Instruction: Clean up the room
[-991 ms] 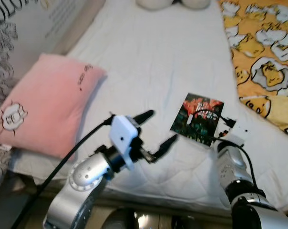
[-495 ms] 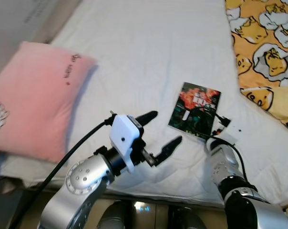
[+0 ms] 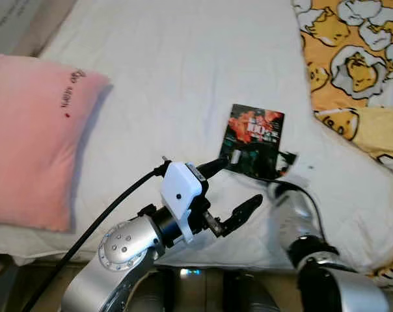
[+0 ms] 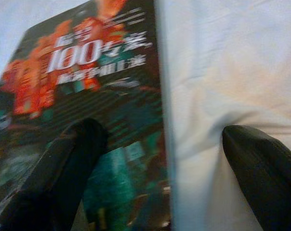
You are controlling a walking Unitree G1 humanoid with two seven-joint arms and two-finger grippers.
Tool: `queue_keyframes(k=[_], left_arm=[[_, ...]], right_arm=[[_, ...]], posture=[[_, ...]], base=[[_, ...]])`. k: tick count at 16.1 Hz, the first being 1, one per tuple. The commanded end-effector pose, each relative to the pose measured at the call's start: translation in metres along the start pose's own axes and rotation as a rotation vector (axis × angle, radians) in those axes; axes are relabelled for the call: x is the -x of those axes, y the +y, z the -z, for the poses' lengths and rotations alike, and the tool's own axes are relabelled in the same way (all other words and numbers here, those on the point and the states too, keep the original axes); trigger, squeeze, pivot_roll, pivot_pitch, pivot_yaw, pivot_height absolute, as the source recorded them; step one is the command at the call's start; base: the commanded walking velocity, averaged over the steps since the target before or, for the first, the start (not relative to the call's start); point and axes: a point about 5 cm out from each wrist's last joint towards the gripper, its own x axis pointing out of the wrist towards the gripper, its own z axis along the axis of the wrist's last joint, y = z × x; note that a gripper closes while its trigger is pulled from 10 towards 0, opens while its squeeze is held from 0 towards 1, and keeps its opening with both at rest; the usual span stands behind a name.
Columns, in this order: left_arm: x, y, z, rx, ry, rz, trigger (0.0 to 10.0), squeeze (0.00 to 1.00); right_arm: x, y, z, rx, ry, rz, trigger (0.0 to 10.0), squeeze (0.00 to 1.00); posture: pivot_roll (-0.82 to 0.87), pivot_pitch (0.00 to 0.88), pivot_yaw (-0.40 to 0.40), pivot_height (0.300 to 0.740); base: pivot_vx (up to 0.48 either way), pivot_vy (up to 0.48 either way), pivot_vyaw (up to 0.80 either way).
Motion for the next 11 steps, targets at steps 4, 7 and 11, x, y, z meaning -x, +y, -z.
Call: queue_keyframes(k=[4, 7, 11], left_arm=[[0.002, -0.008, 0.003, 0.066, 0.009, 0.007, 10.0, 0.0], [0.002, -0.008, 0.004, 0.093, 0.005, -0.004, 10.0, 0.0], [-0.001, -0.012, 0.004, 0.089, -0.001, 0.027, 10.0, 0.0]], right_arm=[[0.028, 0.037, 0.054, 0.012, 0.151, -0.197, 10.0, 0.0], [0.06, 0.052, 0.079, -0.021, 0.187, -0.296, 10.0, 0.0], [0.057, 0.04, 0.075, -0.027, 0.172, -0.253, 10.0, 0.0]], posture=[[0.33, 0.383, -0.021, 0.74], [0.31, 0.372, -0.032, 0.74], [0.3, 0.363, -0.027, 0.74]], base=[[0.0, 0.0, 0.0], [0.0, 0.0, 0.0], [0.0, 0.0, 0.0]])
